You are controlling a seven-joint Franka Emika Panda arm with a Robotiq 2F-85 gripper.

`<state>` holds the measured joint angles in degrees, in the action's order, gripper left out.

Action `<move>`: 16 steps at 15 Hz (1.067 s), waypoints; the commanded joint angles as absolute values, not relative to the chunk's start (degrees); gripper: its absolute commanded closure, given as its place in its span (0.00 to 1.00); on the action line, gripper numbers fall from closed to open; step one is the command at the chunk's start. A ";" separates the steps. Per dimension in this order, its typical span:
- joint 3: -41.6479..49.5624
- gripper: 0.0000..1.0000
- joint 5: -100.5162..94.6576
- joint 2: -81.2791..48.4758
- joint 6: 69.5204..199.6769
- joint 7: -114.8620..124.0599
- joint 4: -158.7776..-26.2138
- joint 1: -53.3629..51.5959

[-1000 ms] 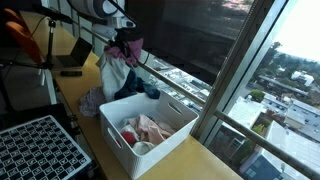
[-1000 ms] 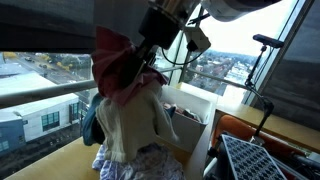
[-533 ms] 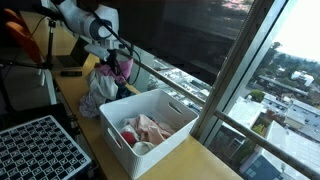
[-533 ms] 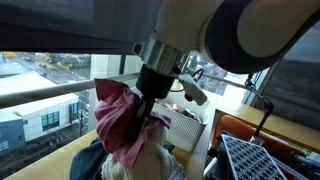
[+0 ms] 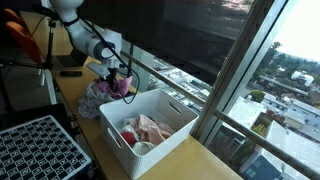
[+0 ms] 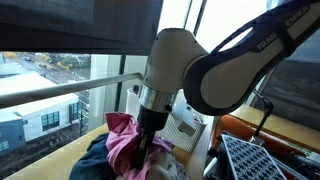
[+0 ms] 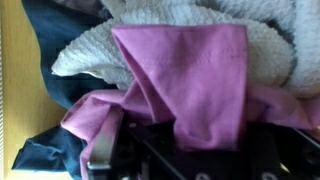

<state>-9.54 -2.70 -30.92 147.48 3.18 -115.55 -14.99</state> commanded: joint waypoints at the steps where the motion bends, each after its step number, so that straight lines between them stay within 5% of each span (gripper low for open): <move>1: -9.38 0.85 -2.26 -33.24 147.35 3.67 -114.47 -15.23; 12: -8.41 0.02 -2.76 -24.24 142.66 2.81 -116.30 -13.54; 16: -8.10 0.00 -2.50 -18.41 139.14 1.83 -115.01 -11.14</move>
<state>-8.65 -2.70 -23.25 142.54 3.00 -115.11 -12.47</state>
